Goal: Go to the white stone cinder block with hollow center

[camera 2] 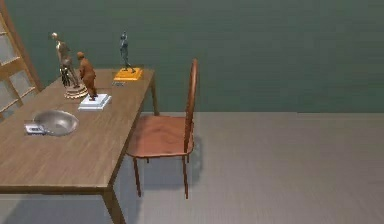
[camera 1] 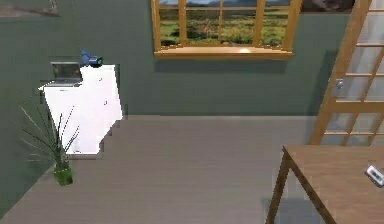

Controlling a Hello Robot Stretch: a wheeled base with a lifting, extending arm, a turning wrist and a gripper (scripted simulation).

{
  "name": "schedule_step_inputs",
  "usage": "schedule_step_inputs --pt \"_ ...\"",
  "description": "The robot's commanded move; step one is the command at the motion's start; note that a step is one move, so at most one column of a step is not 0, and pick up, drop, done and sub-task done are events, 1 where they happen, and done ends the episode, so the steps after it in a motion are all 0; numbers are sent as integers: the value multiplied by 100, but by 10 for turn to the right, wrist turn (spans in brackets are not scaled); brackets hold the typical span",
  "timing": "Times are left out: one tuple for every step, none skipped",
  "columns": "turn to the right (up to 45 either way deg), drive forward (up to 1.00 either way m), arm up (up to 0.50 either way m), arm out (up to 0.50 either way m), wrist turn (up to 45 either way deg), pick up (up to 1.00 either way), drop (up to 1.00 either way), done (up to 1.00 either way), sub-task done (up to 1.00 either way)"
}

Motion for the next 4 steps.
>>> schedule_step_inputs --pt "0 100 0 0 0 0 0 0 0" --pt "0 35 0 0 0 0 0 0 0" --pt "450 0 0 0 0 0 0 0 0" --pt "120 0 0 0 0 0 0 0 0"
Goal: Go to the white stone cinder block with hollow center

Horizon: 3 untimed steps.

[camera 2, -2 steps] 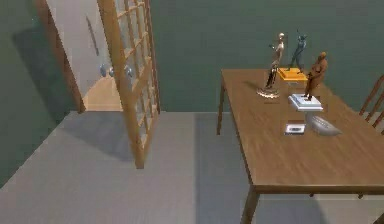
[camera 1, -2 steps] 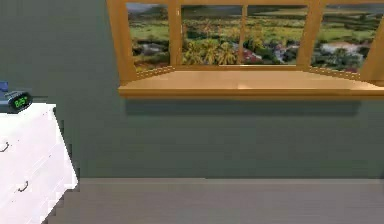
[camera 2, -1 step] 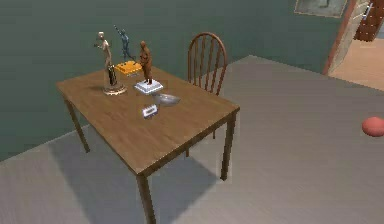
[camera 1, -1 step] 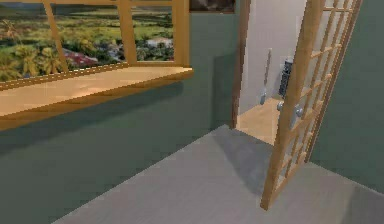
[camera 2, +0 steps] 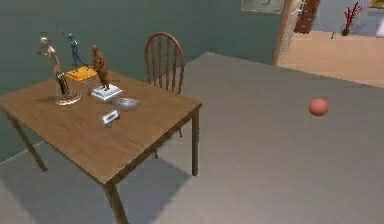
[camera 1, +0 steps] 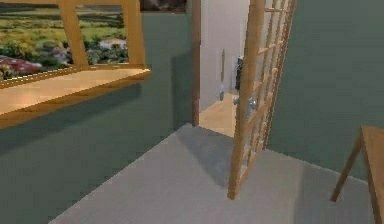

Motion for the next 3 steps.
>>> schedule_step_inputs --pt "0 90 0 0 0 0 0 0 0" --pt "-270 0 0 0 0 0 0 0 0" --pt "0 30 0 0 0 0 0 0 0"
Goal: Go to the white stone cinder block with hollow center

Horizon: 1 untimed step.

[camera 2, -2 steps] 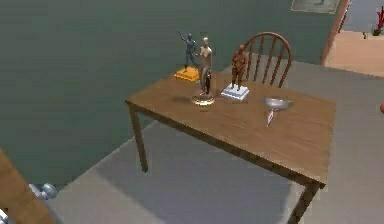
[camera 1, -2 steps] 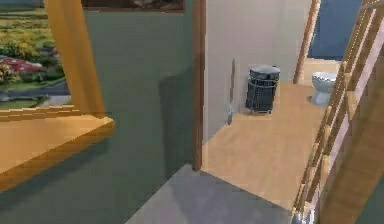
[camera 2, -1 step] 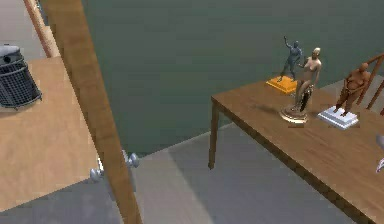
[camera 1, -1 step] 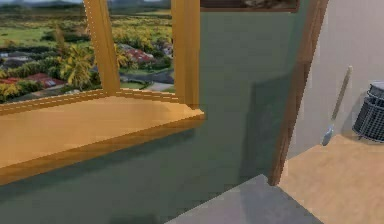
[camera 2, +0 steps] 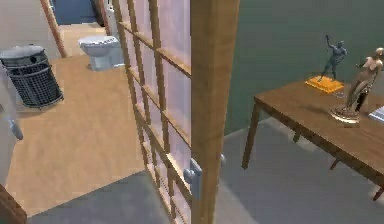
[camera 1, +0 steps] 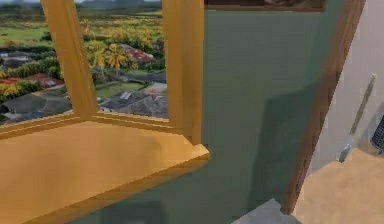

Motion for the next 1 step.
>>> schedule_step_inputs --pt "450 0 0 0 0 0 0 0 0"
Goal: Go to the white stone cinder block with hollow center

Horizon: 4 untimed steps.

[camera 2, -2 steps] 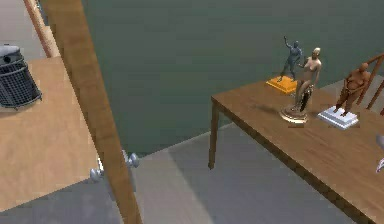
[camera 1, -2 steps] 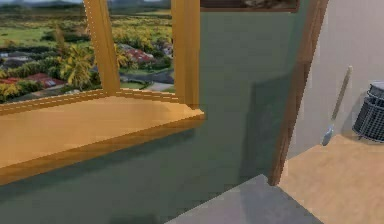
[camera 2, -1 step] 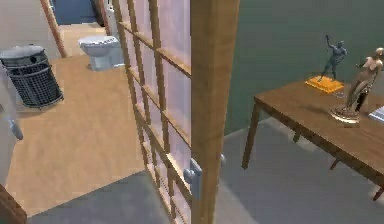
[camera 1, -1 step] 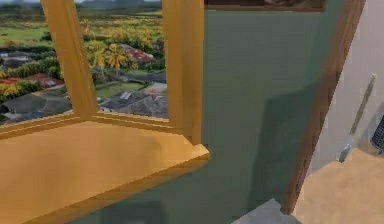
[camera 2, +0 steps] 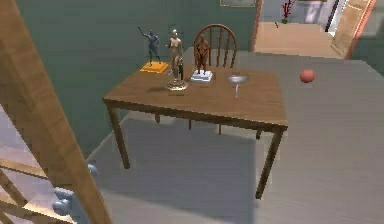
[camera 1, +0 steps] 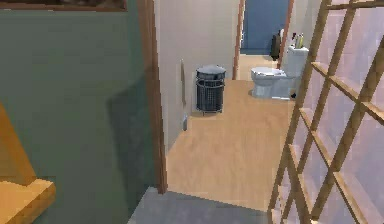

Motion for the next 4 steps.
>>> schedule_step_inputs --pt "180 0 0 0 0 0 0 0 0" --pt "0 100 0 0 0 0 0 0 0" --pt "30 0 0 0 0 0 0 0 0" --pt "-450 0 0 0 0 0 0 0 0"
